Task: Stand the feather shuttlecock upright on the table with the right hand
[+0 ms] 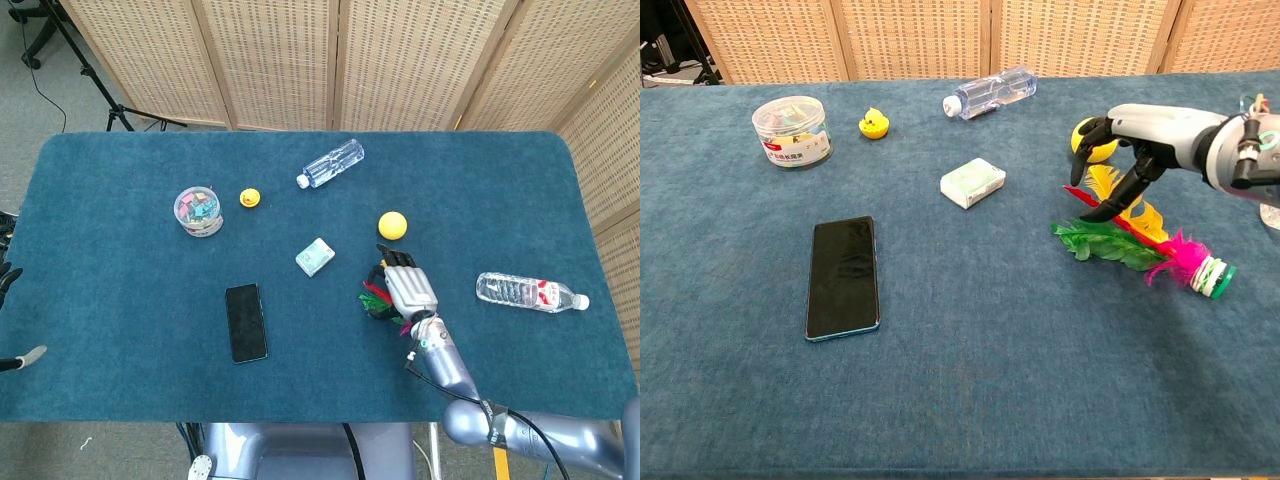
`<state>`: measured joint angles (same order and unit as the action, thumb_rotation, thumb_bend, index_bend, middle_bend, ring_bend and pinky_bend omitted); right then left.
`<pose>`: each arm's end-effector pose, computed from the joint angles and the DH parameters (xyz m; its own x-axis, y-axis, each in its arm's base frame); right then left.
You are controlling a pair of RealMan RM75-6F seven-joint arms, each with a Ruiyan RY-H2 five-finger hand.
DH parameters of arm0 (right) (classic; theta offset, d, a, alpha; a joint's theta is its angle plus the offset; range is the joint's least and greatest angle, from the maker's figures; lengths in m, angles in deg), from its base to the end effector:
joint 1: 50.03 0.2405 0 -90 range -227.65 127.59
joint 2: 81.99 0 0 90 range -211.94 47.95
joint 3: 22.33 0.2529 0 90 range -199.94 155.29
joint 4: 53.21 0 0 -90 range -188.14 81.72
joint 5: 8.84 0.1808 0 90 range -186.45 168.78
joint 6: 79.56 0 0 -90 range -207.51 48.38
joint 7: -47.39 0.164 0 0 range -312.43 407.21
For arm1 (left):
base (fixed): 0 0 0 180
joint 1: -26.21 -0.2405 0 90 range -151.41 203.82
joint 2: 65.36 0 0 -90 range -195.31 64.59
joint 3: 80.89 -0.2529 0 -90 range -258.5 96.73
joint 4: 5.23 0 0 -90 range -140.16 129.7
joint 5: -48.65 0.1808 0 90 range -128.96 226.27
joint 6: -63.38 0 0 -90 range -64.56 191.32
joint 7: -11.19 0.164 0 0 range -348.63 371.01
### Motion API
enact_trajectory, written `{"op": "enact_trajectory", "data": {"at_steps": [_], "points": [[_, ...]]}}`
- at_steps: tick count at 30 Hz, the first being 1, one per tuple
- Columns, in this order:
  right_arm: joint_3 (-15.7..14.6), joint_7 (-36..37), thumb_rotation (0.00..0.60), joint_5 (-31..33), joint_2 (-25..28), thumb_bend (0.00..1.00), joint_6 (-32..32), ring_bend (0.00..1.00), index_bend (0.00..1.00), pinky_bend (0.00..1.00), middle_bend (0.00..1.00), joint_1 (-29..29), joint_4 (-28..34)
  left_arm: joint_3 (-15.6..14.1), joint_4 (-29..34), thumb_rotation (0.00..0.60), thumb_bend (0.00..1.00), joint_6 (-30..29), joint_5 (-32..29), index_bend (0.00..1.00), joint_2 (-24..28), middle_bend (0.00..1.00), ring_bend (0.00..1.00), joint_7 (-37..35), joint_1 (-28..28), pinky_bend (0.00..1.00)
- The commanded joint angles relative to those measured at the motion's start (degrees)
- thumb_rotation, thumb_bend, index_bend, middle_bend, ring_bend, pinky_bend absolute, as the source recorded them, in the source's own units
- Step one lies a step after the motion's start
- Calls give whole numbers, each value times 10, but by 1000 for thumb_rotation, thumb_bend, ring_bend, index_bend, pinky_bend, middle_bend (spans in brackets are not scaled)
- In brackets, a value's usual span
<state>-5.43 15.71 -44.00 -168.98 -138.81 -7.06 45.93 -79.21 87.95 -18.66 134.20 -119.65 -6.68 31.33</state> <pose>-0.1382 -0.3460 0.0140 0.2125 -0.4076 0.8881 -0.9770 -0.0703 0.2015 -0.3063 0.1960 0.2272 0.2481 0.0586 0.9670 0.9682 0.0194 -0.2496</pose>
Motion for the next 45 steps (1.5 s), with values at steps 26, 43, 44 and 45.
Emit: {"op": "enact_trajectory", "data": {"at_steps": [26,43,44,45], "points": [[-24,50,600,11,-33,457,11,0,571,0,0,17,-72,1,-2,600,0,-4,0,0,3,0,0,-13,-2,0],[-12,179,600,-127,-22,549,-7,0,661,0,0,-21,-59,-1,0,600,0,-4,3,0,2,0,0,-9,-2,0],[-9,198,600,-148,-21,555,-11,0,664,0,0,-26,-57,-1,0,600,0,-4,3,0,2,0,0,-8,-2,0],[-8,222,600,-173,-19,563,-16,0,666,0,0,-32,-57,-1,0,600,0,-5,4,0,2,0,0,-9,-2,0]]}}
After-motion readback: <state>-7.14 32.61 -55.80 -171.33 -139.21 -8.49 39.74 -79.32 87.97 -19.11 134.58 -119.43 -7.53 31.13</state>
